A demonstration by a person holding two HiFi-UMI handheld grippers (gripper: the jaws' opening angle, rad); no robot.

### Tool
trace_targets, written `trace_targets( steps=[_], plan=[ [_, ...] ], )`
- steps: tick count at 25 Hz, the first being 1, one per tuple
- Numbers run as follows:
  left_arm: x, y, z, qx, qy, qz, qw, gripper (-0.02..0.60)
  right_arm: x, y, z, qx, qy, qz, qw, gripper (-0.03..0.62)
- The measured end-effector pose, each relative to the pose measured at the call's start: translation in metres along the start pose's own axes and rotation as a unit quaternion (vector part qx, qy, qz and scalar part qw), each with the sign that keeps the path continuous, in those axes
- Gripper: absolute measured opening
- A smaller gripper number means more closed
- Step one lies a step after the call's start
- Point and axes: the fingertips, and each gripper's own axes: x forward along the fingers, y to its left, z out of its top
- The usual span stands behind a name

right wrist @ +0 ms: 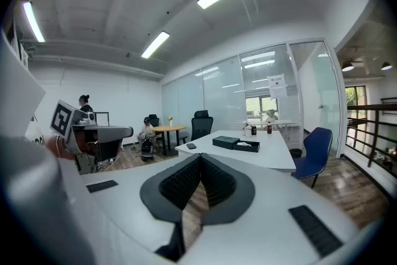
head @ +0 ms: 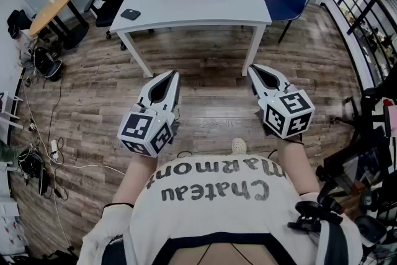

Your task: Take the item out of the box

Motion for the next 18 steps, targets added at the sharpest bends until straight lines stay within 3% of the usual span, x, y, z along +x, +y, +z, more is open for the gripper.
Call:
trace_targets(
  steps=[11,18],
  plan=[
    [0.002,-0.004,-0.011,-0.012,0.009,-0.004,0.9999,-0.003,0.003,0.001,-0.014,0.021,0.005,0.007,1.000,0.002],
    [0.060,-0.009,0.001,-0.029,-0.020,-0.046,0.9983,-0.003,0.039,-0.036,-0.001,0.036,-0.010,0.037,0.999,0.002]
  ],
)
